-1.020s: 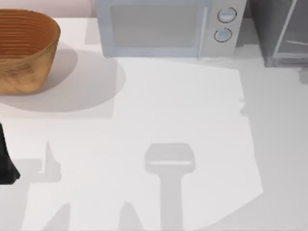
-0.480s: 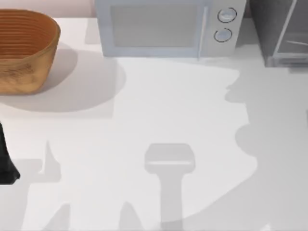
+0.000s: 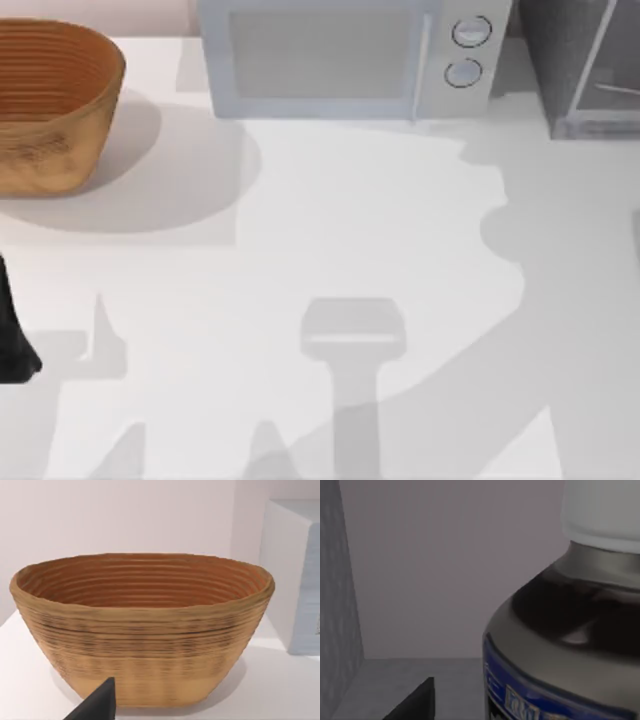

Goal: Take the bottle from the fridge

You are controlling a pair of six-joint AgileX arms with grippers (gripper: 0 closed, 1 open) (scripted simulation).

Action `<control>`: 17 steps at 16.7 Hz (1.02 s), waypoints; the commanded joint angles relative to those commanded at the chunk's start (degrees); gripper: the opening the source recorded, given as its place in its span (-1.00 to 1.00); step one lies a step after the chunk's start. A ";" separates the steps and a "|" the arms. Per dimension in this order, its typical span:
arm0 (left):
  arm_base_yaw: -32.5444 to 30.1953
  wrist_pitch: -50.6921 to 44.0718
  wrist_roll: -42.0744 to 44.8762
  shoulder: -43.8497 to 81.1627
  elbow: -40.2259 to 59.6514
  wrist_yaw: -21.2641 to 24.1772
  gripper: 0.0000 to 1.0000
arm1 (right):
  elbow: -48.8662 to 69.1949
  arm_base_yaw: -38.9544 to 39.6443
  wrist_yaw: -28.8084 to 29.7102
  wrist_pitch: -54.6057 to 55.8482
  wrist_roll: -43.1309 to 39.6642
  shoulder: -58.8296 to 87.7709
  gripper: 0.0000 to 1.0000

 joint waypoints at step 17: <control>0.00 0.00 0.00 0.00 0.00 0.00 1.00 | 1.17 0.17 0.17 -0.79 -0.01 0.62 -0.81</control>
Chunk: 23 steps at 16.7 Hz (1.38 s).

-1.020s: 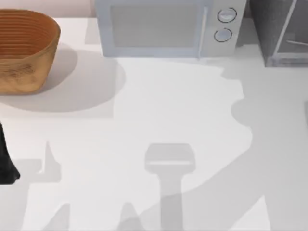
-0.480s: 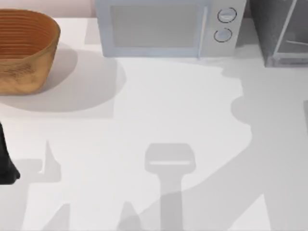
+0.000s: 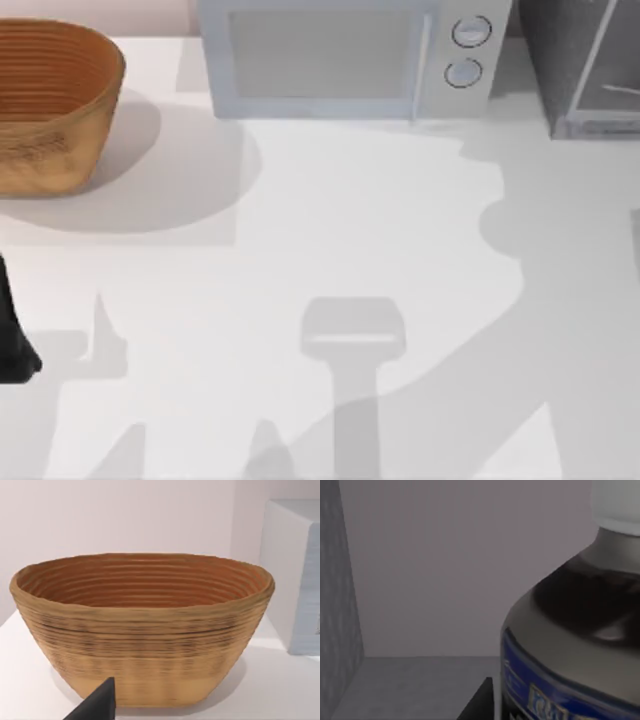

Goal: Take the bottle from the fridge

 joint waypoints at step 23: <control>0.00 0.00 0.00 0.00 0.00 0.00 1.00 | 2.36 -0.17 -0.14 -9.14 0.23 -6.53 -1.00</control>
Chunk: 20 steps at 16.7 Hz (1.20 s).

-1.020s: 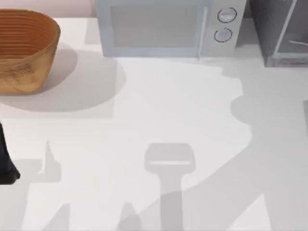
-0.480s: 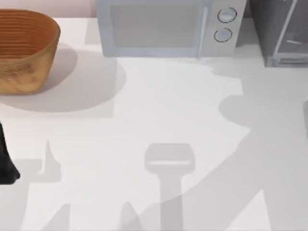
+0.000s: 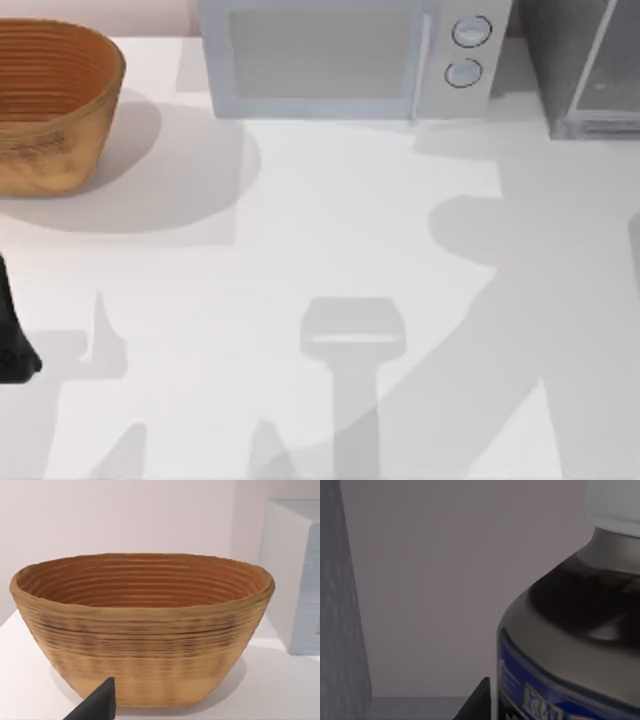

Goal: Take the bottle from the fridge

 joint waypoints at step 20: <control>0.00 0.00 0.00 0.00 0.00 0.00 1.00 | -26.46 -2.27 -2.85 8.83 0.19 -17.59 -1.00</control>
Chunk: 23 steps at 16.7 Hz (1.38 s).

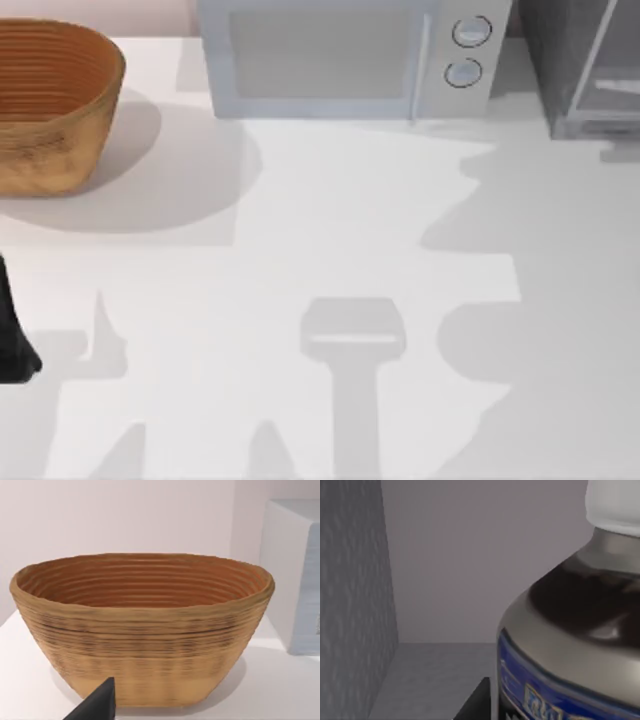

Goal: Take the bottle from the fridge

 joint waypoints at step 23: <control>0.00 0.00 0.00 0.00 0.00 0.00 1.00 | -44.77 12.05 10.79 -52.03 -0.97 -96.49 -1.00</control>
